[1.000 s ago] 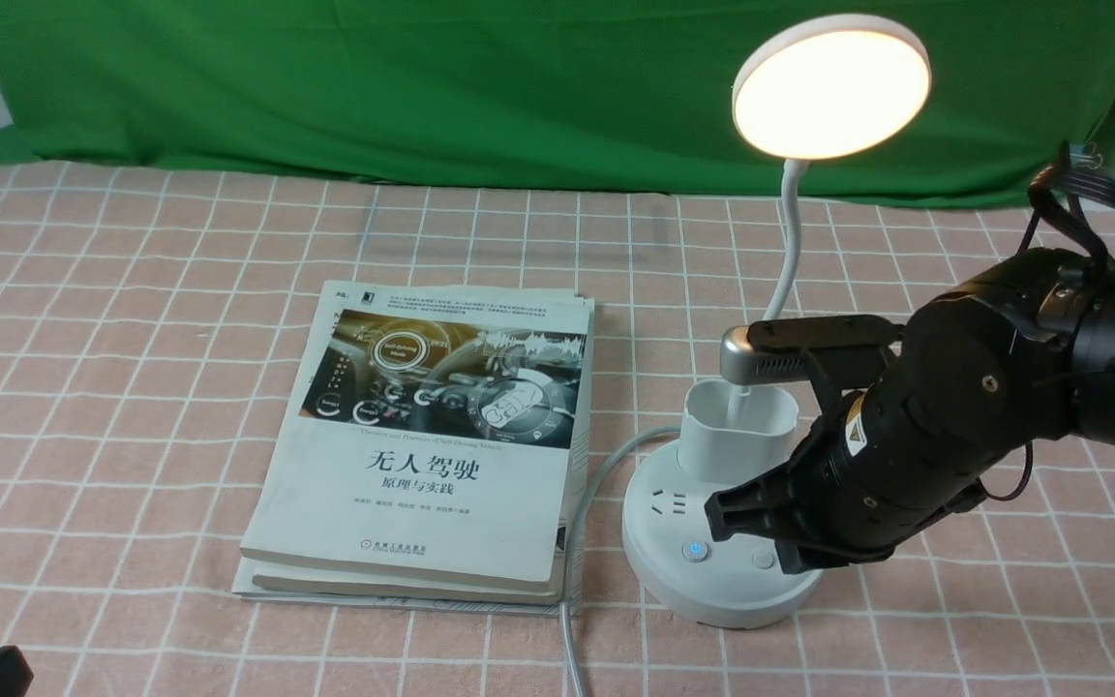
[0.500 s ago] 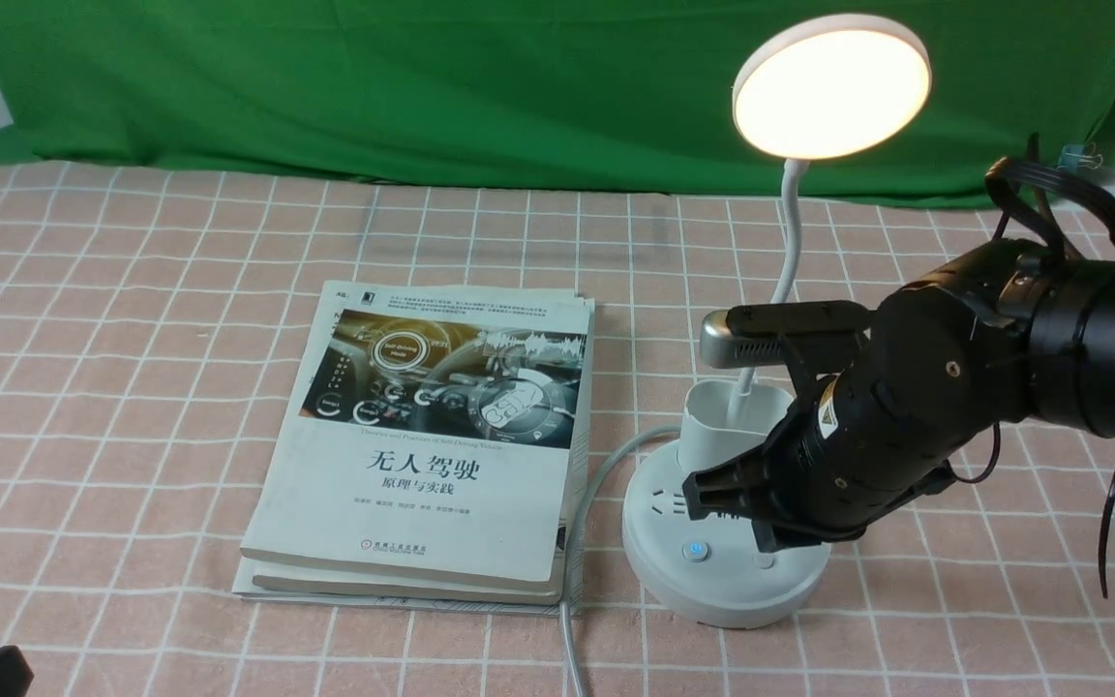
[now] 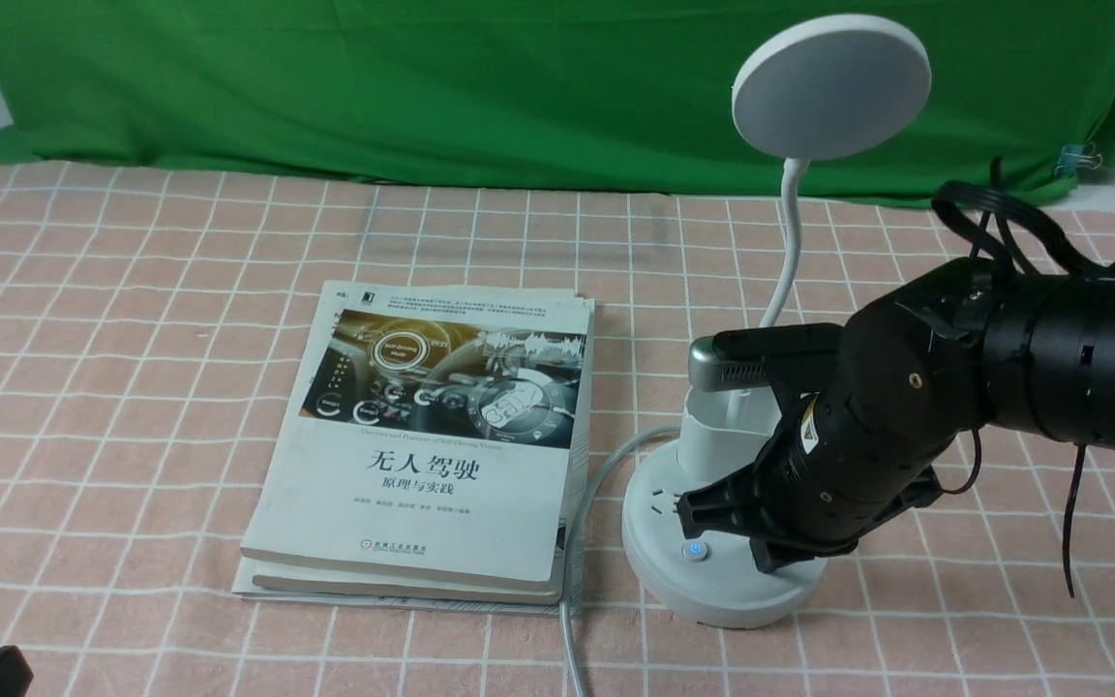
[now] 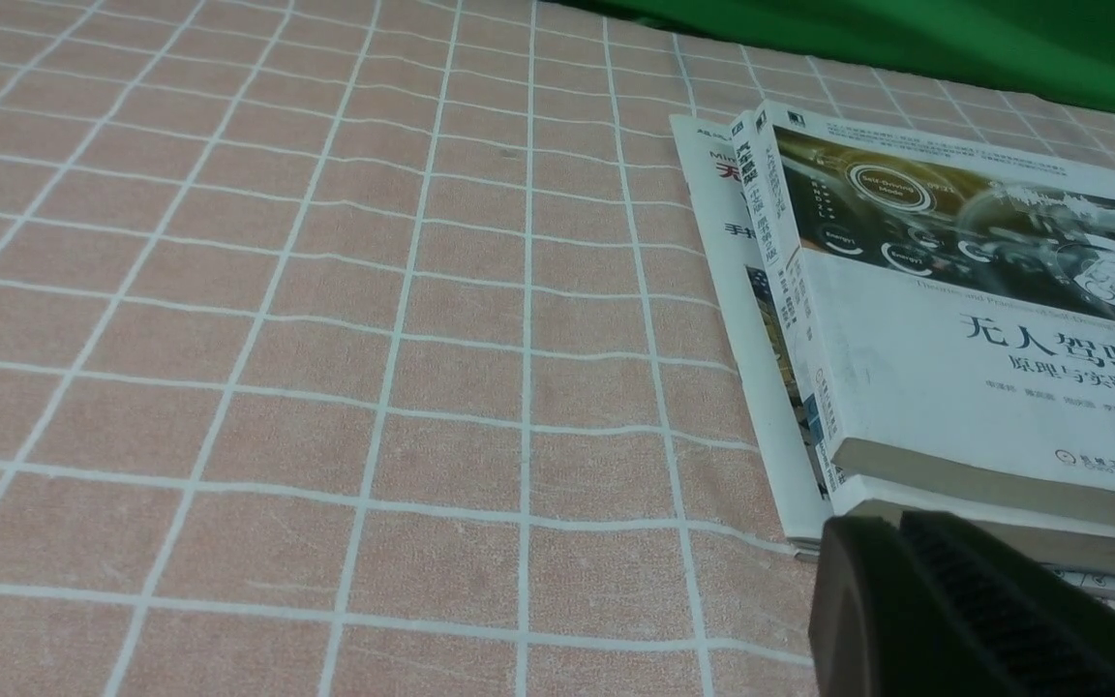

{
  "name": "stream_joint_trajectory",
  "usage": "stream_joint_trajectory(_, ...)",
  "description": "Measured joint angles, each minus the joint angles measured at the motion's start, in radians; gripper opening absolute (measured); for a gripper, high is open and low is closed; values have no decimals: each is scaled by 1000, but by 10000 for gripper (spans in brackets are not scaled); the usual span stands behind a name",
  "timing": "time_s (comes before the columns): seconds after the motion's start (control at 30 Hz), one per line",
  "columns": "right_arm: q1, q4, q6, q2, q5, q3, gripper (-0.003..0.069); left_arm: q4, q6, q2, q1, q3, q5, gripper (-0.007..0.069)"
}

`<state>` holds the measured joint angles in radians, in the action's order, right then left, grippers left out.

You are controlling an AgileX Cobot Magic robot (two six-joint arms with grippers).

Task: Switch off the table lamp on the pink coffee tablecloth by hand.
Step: 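Press the power button on the lamp base to turn the lamp off with the right gripper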

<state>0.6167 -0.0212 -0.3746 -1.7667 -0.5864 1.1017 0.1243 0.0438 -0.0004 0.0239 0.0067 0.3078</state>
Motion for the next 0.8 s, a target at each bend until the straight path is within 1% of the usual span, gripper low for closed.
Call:
stream_joint_trajectory(0.27, 0, 0, 1, 57, 28, 0, 43, 0, 0, 0, 0, 0, 0, 6)
stream_joint_trajectory(0.53, 0, 0, 1, -13, 43, 1, 43, 0, 0, 0, 0, 0, 0, 6)
stream_joint_trajectory(0.8, 0, 2, 1, -15, 58, 2, 43, 0, 0, 0, 0, 0, 0, 6)
